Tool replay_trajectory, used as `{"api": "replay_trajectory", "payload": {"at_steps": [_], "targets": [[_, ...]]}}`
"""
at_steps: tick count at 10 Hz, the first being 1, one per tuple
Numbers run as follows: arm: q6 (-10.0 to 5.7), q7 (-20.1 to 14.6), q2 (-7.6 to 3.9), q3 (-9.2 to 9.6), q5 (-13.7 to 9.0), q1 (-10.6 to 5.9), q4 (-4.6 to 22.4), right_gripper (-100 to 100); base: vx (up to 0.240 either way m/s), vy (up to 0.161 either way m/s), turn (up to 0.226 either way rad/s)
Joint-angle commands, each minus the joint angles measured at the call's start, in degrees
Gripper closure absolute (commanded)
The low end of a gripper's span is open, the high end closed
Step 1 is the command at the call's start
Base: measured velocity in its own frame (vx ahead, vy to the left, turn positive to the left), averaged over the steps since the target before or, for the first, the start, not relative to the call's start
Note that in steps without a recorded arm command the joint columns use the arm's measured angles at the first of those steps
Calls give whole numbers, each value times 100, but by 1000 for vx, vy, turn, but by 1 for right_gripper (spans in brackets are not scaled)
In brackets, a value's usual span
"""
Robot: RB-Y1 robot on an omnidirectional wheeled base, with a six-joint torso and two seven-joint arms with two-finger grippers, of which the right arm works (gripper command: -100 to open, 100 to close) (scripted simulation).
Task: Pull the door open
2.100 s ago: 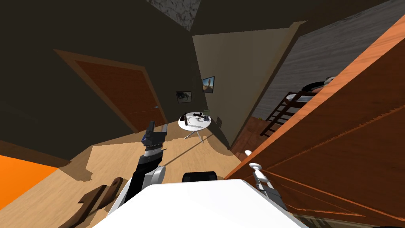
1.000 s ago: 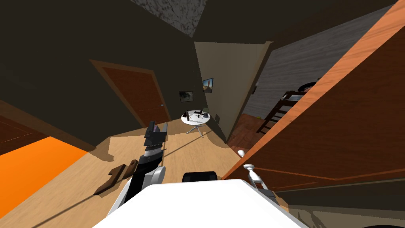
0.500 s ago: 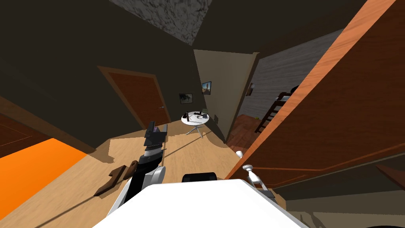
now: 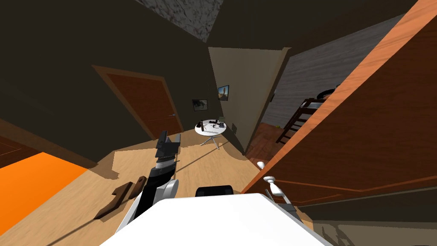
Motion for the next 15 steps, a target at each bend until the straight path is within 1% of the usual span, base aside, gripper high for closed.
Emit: {"api": "replay_trajectory", "payload": {"at_steps": [1, 4, 5, 6, 9, 10, 11, 12, 13, 14, 15], "targets": [[79, 1, 130, 160, 130, -8, -167, 100, 60, 27, -24], [79, 1, 130, 160, 130, -8, -167, 100, 4, 13, 1], [79, 1, 111, 160, 130, -8, -167, 100, 0, -6, 11], [79, 1, 130, 160, 130, -8, -167, 100, -8, -3, 4], [79, 1, 130, 160, 130, -8, -167, 100, 0, 1, -3], [-24, -19, -46, 78, 73, 66, -103, 100, 5, -42, -44], [-24, -19, -46, 78, 73, 66, -103, 100, 4, -40, -25], [-113, -54, 0, 124, 116, 60, -7, 100, -4, -22, -7], [-163, -71, 26, 149, 141, 57, 48, 100, -14, -16, -19], [-269, -106, 79, 201, 193, 51, 162, 100, -22, -24, -21], [-442, -154, 164, 280, 277, 43, 346, 100, -49, -55, -43]]}}
